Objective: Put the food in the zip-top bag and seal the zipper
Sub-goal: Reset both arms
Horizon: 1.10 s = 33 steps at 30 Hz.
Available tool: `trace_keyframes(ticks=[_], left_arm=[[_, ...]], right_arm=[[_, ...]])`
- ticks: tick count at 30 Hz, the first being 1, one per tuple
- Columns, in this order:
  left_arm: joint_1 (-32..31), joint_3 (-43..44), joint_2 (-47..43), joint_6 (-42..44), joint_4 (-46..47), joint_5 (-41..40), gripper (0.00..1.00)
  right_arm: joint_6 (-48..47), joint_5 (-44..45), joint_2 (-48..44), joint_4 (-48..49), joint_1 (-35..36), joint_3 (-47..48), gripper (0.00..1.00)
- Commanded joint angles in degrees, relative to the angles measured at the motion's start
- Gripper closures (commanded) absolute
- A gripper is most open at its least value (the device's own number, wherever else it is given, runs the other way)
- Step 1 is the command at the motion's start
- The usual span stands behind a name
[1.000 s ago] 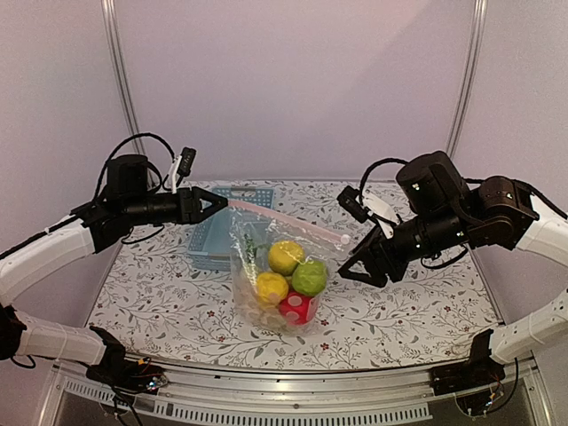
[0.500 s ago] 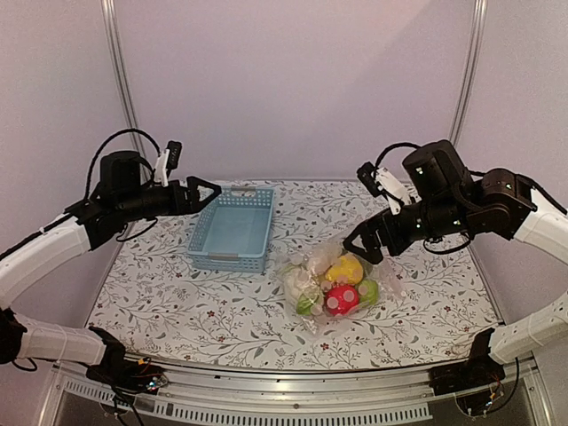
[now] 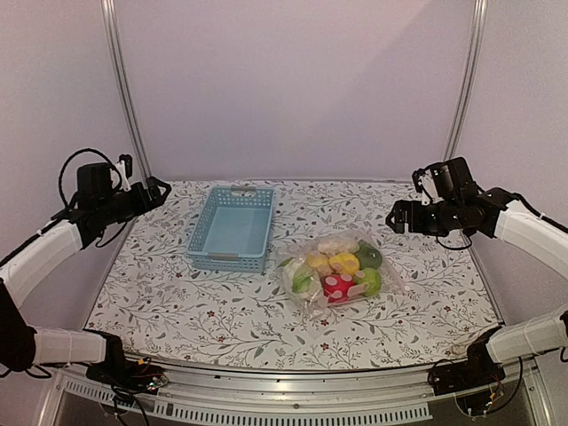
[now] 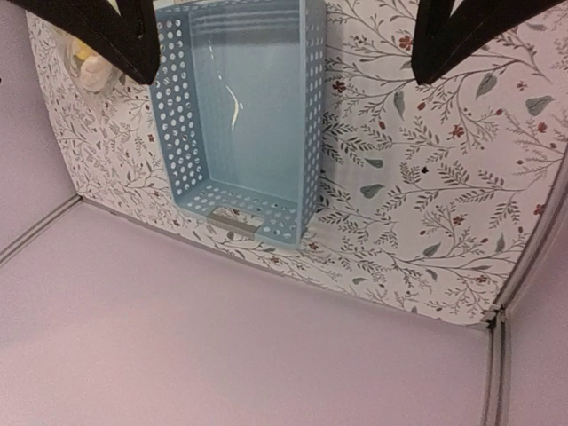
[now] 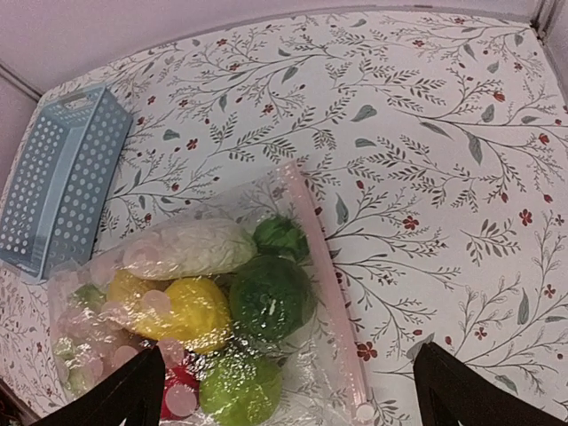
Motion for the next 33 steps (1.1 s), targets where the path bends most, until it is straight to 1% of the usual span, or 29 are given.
trace_keyframes(ticks=[1, 4, 8, 12, 17, 19, 21, 24, 29, 33], left_arm=[[4.99, -3.32, -3.79, 1.19, 0.9, -6.71, 0.0], [6.7, -5.46, -6.07, 2.49, 2.72, -12.33, 0.0], [6.92, -8.32, -7.24, 5.28, 8.12, -16.37, 0.0], [6.87, -13.46, -6.85, 7.58, 18.38, -16.31, 0.01], [6.65, -20.27, -4.17, 12.09, 30.32, -15.85, 0.0], [6.61, -22.96, -2.64, 14.02, 35.14, -15.49, 0.0], [6.61, -25.15, -1.29, 14.82, 40.15, -14.28, 0.0], [6.46, -26.07, 0.15, 13.73, 42.78, -12.07, 0.0], [5.84, -26.01, 2.56, 13.55, 43.88, -12.55, 0.0], [5.55, -26.12, 2.85, 13.51, 43.54, -13.45, 0.01]], right_arm=[[2.31, -4.1, -2.51, 9.82, -9.68, -5.91, 0.01], [2.52, -4.9, -5.11, 14.65, -16.44, -10.05, 0.01], [0.87, -4.36, -9.98, 23.31, -22.54, -16.52, 0.01], [-3.2, 1.83, -13.39, 32.59, -23.62, -23.65, 0.01], [-5.22, 9.19, -15.94, 48.87, -23.77, -35.32, 0.01], [-6.02, 11.32, -15.97, 52.35, -23.75, -38.03, 0.01], [-6.75, 12.76, -15.49, 53.86, -23.74, -39.07, 0.01], [-7.65, 13.6, -15.61, 54.74, -23.74, -39.55, 0.01], [-7.44, 13.85, -15.98, 55.0, -23.75, -40.17, 0.01], [-7.26, 14.51, -16.85, 55.0, -23.75, -40.57, 0.01]])
